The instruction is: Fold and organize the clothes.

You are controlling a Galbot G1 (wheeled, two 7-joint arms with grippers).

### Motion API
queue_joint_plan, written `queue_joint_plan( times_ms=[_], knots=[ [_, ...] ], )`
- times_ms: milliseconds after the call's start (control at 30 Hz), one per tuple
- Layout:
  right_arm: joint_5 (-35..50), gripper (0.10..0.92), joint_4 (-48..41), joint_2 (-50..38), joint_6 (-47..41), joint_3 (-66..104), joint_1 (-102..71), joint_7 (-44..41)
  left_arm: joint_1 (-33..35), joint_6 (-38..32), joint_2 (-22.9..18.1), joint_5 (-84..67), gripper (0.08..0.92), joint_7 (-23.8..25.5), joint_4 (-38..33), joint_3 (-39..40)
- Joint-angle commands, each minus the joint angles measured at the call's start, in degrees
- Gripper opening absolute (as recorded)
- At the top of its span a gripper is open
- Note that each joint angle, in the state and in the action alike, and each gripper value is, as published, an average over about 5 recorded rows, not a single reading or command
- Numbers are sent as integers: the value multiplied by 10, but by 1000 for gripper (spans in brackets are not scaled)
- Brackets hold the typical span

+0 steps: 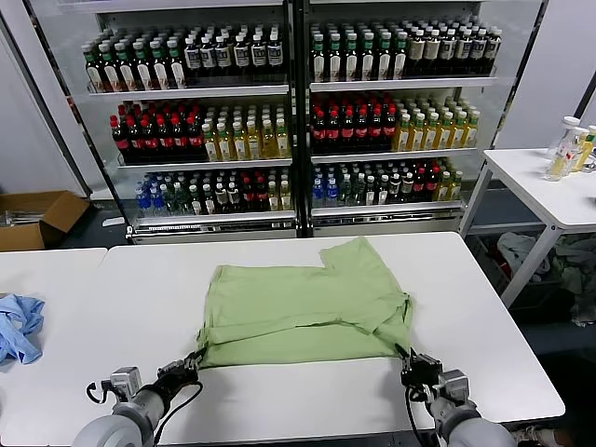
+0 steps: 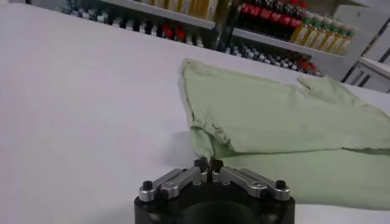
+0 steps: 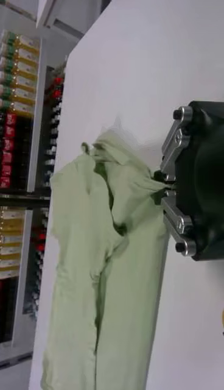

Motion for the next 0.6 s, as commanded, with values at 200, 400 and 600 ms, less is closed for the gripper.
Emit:
queue_joint_plan(
  times_ms=[200,400,600],
  knots=[
    [-83,156,108,-21,9,70,-199,-15,194,2,-9,55,91,0,-159,-54],
    [-106,215,136,-23,11,95,-206,-26,222,6,-8,92,88,-7,-192,-79],
    [-65,386,144,-34,51,118,-128,-22,177,-14,14,75,189,-27,-200,-112]
  ],
)
